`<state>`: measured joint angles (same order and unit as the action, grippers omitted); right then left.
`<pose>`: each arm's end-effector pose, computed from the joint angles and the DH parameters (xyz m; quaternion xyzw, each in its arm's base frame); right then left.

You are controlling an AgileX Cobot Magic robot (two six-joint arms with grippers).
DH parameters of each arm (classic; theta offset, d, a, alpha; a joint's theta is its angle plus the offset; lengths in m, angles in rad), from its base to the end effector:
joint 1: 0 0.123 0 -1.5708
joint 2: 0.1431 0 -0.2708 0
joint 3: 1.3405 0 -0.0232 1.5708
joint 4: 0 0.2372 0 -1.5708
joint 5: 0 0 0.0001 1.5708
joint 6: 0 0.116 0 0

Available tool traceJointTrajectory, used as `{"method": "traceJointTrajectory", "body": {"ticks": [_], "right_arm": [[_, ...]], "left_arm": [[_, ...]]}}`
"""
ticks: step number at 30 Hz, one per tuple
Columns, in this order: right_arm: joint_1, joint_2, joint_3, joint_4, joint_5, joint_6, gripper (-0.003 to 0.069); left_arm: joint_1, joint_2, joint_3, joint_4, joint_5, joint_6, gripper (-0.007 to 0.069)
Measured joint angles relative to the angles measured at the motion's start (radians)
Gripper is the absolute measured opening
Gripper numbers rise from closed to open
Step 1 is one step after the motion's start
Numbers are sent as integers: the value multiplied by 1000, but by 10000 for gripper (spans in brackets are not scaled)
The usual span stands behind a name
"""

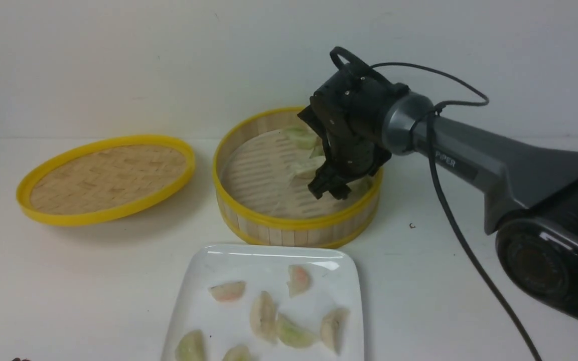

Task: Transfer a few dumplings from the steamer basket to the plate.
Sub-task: Use the right arm to grab a dumpling from inside the steamer

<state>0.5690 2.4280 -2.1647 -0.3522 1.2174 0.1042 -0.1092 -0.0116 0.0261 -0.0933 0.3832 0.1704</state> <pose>0.4305 0.2308 0.1429 -0.2705 0.9437 -0.1308 0.1381 0.0759 -0.0124 0.1635 0.0880 0.8026 -0.0215 0.5896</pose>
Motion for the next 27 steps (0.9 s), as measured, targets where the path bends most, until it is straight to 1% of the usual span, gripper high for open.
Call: {"method": "traceJointTrajectory", "body": {"ticks": [2,4,5,6,7,8,9,10,11,12,15,19,22,24,26,27], "right_arm": [[0,1,-1,4,0,5,472],[0,2,-3,29,1,7,433],[-1,2,-4,38,-1,7,399],[-2,2,-7,56,-3,2,334],[-2,2,-8,76,-3,-4,288],[-2,2,-8,82,-3,-6,275],[1,3,-8,115,0,-24,167],[1,3,-8,118,0,-28,139],[6,2,-10,146,10,-40,54],[9,2,-17,156,15,-43,25],[11,0,-60,180,19,-46,-6],[11,-22,-125,180,19,-47,-13],[11,-38,-135,180,19,-48,-13],[11,-44,-135,180,19,-51,-6],[11,-45,-111,190,19,-54,31],[11,-45,-90,195,19,-58,66]], "left_arm": [[0,0,0,0,0,0,-6],[0,0,0,0,0,0,-6],[0,0,0,0,0,0,-6],[0,0,0,0,0,0,-6],[0,0,0,0,0,0,-6],[0,0,0,0,0,0,-6],[0,0,0,0,0,0,-6],[0,0,0,0,0,0,-6],[0,0,0,0,0,0,-6],[0,0,0,0,0,0,-6],[0,0,0,0,0,0,-6],[0,0,0,0,0,0,-6],[0,0,0,0,0,0,-6],[0,0,0,0,0,0,-6],[0,0,0,0,0,0,-6],[0,0,0,0,0,0,-6]]}}
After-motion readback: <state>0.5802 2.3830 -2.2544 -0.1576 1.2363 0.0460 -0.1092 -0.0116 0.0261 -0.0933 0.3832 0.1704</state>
